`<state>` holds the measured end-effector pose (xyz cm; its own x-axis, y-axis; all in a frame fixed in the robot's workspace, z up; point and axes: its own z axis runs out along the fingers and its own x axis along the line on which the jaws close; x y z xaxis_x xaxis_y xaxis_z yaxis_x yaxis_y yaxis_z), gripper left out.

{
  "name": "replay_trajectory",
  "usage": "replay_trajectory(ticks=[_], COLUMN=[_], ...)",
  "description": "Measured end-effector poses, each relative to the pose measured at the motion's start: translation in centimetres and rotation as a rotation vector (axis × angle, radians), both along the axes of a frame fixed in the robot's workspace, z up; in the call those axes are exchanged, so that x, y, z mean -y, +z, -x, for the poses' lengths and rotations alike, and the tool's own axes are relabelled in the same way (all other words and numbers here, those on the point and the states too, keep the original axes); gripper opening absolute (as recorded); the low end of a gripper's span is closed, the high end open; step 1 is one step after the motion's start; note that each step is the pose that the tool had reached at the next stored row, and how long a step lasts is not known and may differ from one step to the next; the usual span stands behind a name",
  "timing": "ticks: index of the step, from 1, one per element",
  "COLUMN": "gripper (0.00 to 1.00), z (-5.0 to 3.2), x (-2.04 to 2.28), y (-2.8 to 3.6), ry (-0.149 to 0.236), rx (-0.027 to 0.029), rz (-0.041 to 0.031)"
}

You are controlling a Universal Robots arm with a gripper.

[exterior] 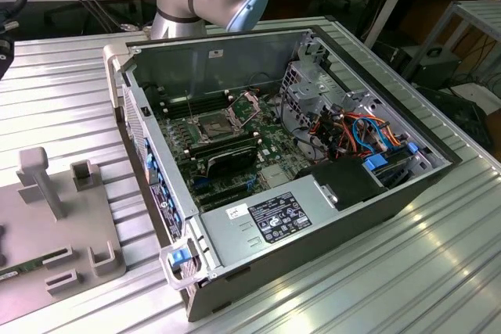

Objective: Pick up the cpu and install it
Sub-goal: 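Reach for the cpu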

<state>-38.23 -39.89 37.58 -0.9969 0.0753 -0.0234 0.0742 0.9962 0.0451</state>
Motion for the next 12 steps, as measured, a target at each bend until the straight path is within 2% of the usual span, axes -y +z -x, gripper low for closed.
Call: replay_trajectory(ticks=[2, 12], gripper=[0.11, 0.11], z=[0.29, 0.39], x=[0.0, 0.13], y=[-0.04, -0.07], ry=[0.0, 0.0], rx=[-0.0001, -0.0001], rz=[0.0, 0.0003])
